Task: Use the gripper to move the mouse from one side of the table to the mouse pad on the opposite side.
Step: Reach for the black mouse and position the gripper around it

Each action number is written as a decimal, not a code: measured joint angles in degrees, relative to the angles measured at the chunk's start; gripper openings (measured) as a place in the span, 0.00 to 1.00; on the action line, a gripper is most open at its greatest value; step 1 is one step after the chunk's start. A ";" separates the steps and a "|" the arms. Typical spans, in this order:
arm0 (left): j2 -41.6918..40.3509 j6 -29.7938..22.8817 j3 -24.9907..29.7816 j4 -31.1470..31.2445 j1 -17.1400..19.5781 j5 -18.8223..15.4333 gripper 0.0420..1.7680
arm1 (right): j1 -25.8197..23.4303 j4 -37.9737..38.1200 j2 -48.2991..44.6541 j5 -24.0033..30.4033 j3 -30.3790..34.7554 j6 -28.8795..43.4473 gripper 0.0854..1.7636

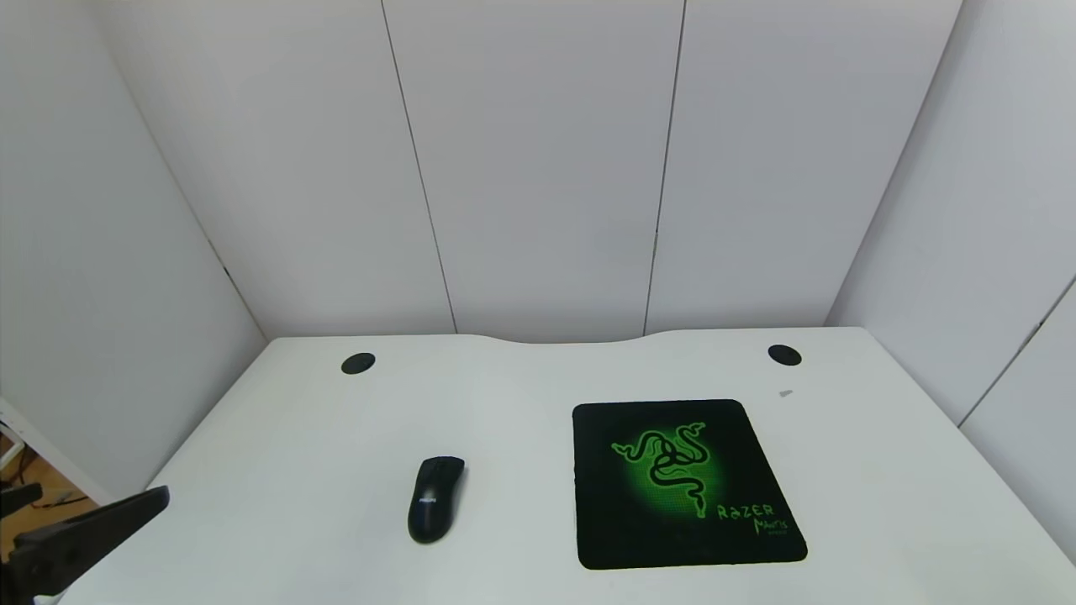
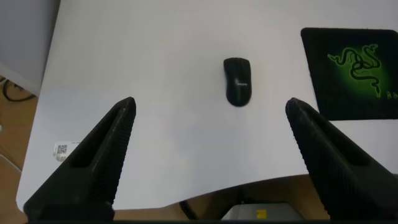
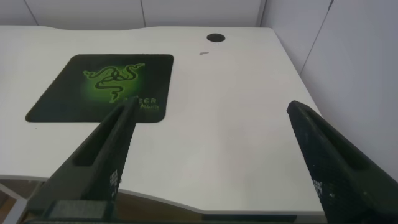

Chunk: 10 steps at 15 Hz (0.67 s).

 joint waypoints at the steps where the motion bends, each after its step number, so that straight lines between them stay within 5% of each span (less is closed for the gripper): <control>1: 2.47 -0.79 -2.46 2.60 -0.02 -0.17 0.97 | 0.00 0.00 0.00 0.00 0.00 0.00 0.97; 5: 11.93 -2.79 -8.94 9.14 -0.30 -0.79 0.97 | 0.00 0.00 0.00 0.00 0.00 0.00 0.97; 10: 21.03 -8.22 -11.93 9.25 -6.29 0.05 0.97 | 0.00 0.00 0.00 0.00 0.00 0.00 0.97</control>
